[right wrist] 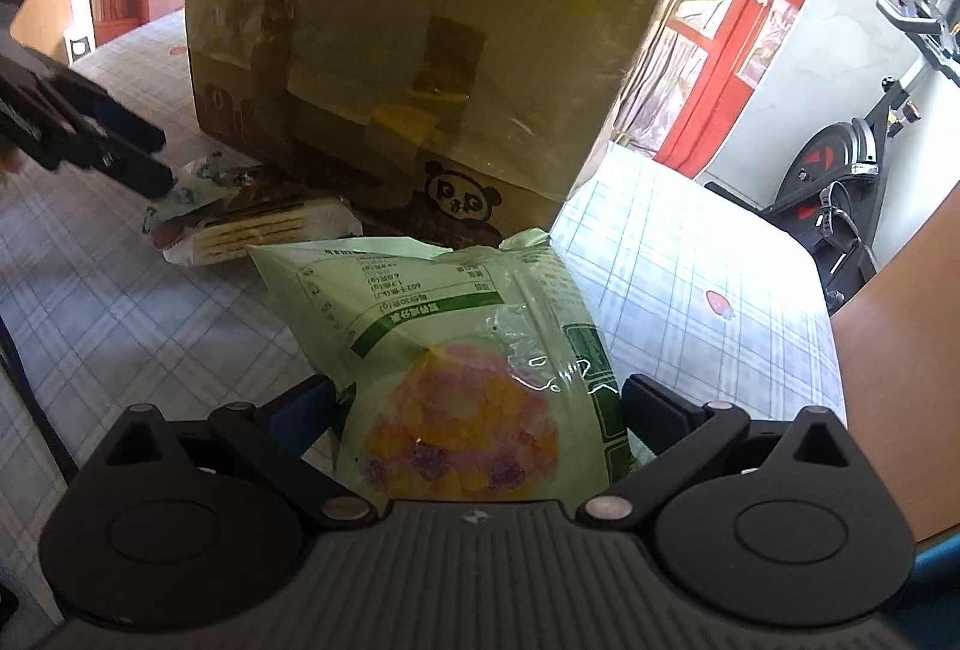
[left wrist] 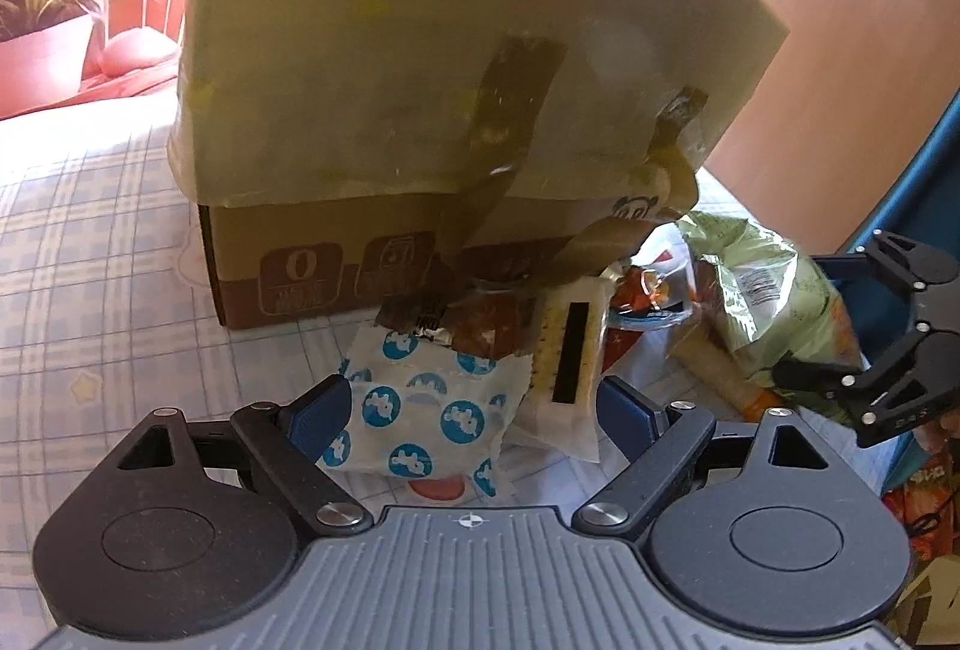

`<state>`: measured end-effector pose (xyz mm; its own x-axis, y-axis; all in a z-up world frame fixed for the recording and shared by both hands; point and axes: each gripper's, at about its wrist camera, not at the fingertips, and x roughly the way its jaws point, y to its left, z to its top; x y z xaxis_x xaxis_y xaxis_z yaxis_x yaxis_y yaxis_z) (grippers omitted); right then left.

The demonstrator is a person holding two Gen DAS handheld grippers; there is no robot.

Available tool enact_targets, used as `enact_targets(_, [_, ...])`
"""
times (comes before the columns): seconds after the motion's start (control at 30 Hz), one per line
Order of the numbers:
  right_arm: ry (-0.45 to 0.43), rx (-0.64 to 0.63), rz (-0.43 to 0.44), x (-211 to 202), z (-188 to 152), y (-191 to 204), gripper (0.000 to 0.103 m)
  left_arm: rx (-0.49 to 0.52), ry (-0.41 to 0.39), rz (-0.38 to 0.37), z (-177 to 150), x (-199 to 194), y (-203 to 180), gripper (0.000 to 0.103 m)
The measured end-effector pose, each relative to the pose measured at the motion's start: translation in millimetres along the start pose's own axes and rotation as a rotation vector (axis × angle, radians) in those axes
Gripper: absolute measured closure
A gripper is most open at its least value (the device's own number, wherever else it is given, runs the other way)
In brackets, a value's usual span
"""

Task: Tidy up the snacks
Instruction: 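Grasp the blue-dotted white packet with left tool while right tool grasps green candy bag, then lift both packets and carry them over the box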

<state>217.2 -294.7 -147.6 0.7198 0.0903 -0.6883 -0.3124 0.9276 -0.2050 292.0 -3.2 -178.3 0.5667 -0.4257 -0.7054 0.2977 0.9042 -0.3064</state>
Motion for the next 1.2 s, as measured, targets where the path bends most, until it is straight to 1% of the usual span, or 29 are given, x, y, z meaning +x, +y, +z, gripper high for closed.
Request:
enact_targets(0.07, [-0.020, 0.011, 0.004, -1.2, -2.2, 2.2, 0.008, -0.004, -0.003, 0.017, -0.8, 2.8, 0.6, 0.013])
enact_targets(0.13, [-0.038, 0.019, -0.003, -5.7, -3.6, 5.2, 0.011, -0.018, -0.007, 0.038, 0.5, 6.1, 1.5, 0.013])
enact_targets(0.3, [-0.075, 0.078, -0.005, -13.6, -8.6, 3.5, 0.014, -0.035, -0.002, 0.080, 0.2, 18.9, 6.7, 0.013])
enact_targets(0.33, [-0.082, 0.092, -0.006, -14.7, -9.1, 2.9, 0.015, -0.038, 0.002, 0.081, -1.2, 21.0, 8.0, 0.013])
enact_targets(0.4, [-0.095, 0.112, -0.005, -17.3, -9.9, 2.0, 0.016, -0.045, 0.002, 0.056, -6.8, 23.1, 11.8, 0.014])
enact_targets(0.5, [-0.114, 0.134, -0.002, -21.7, -8.7, 2.0, 0.020, -0.009, -0.030, 0.056, -14.7, 18.3, 9.1, 0.028])
enact_targets(0.53, [-0.119, 0.132, -0.001, -23.3, -7.1, 3.2, 0.021, -0.004, -0.032, 0.053, -16.6, 17.0, 8.4, 0.031])
enact_targets(0.63, [-0.135, 0.134, 0.009, -28.3, -2.3, 8.0, 0.025, -0.003, -0.040, 0.059, -21.6, 11.1, 7.2, 0.035])
enact_targets(0.67, [-0.142, 0.137, 0.014, -30.6, -0.5, 9.7, 0.026, -0.004, -0.041, 0.064, -23.3, 8.8, 7.7, 0.041])
enact_targets(0.73, [-0.153, 0.146, 0.027, -33.3, 1.3, 12.9, 0.027, -0.009, -0.038, 0.065, -25.7, 4.8, 9.5, 0.043])
enact_targets(0.8, [-0.160, 0.161, 0.041, -35.8, 2.1, 16.7, 0.028, -0.013, -0.037, 0.074, -28.6, -0.7, 11.4, 0.044])
enact_targets(0.93, [-0.172, 0.180, 0.045, -39.0, 3.2, 26.7, 0.029, -0.036, -0.059, 0.088, -35.5, -15.4, 17.2, 0.046])
enact_targets(1.07, [-0.181, 0.213, 0.050, -41.1, 5.5, 32.8, 0.029, -0.063, -0.095, 0.104, -38.9, -30.8, 22.0, 0.046])
enact_targets(1.2, [-0.188, 0.243, 0.050, -44.2, 7.4, 38.2, 0.029, -0.064, -0.129, 0.098, -36.5, -46.5, 21.9, 0.046])
